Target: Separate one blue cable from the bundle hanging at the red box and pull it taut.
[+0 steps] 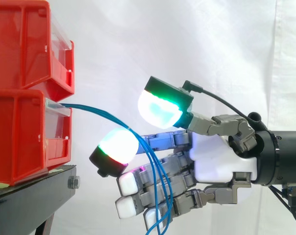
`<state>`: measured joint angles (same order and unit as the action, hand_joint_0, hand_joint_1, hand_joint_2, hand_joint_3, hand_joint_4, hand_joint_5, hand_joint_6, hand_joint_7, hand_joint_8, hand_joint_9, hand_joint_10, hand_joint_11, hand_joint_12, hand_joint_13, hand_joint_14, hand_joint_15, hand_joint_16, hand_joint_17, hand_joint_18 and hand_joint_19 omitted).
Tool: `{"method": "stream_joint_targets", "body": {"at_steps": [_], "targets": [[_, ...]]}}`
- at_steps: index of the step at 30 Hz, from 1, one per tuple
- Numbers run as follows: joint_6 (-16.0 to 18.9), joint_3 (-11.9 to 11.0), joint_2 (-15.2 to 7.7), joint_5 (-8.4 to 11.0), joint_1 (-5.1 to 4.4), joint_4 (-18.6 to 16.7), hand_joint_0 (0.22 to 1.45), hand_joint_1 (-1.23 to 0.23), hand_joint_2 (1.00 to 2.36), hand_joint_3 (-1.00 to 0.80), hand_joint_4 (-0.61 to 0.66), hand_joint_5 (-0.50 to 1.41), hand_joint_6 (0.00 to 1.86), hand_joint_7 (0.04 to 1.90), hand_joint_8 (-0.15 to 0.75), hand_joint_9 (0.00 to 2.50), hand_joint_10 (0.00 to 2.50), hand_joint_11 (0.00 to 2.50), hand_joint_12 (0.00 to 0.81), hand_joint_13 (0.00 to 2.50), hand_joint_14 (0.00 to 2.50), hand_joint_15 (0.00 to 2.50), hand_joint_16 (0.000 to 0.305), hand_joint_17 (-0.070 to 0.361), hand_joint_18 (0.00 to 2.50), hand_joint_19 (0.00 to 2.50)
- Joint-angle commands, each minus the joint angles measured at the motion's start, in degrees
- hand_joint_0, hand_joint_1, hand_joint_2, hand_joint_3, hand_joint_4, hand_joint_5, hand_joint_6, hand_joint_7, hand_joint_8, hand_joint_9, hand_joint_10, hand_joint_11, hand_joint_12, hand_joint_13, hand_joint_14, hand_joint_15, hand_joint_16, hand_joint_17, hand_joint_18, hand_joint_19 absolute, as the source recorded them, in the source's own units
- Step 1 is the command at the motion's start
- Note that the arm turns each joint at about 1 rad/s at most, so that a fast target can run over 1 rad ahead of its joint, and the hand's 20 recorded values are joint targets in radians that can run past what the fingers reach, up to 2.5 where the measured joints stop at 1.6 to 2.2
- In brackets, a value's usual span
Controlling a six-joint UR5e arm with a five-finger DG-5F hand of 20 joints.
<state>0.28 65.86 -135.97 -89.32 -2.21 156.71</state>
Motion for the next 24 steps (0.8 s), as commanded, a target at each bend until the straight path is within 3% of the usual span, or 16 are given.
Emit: {"method": "stream_joint_targets", "body": {"at_steps": [1,7,16,24], "targets": [[-0.5,0.1,0.0,0.64,0.36,0.6,0.55,-0.43,1.0,-0.5,0.17,-0.15,0.7,1.04,0.307,0.74,0.01,0.5,0.317,0.71,0.01,0.35,0.041,0.092,0.73,0.45],[-0.7,0.0,0.0,0.99,0.98,0.8,0.59,-0.52,1.01,-0.39,0.15,-0.16,0.75,1.03,0.304,0.74,0.02,0.51,0.31,0.71,0.01,0.35,0.04,0.09,0.72,0.45],[-1.0,0.1,0.0,2.66,0.98,0.7,0.59,-0.68,1.01,-0.21,0.16,-0.19,0.85,0.96,0.33,0.75,0.01,0.53,0.337,0.73,0.01,0.34,0.045,0.1,0.77,0.42],[-1.8,-1.0,0.1,2.75,0.71,1.4,0.6,-0.7,1.01,-0.22,0.16,-0.19,0.86,0.96,0.323,0.74,0.01,0.54,0.333,0.72,0.01,0.35,0.043,0.098,0.77,0.43]]}}
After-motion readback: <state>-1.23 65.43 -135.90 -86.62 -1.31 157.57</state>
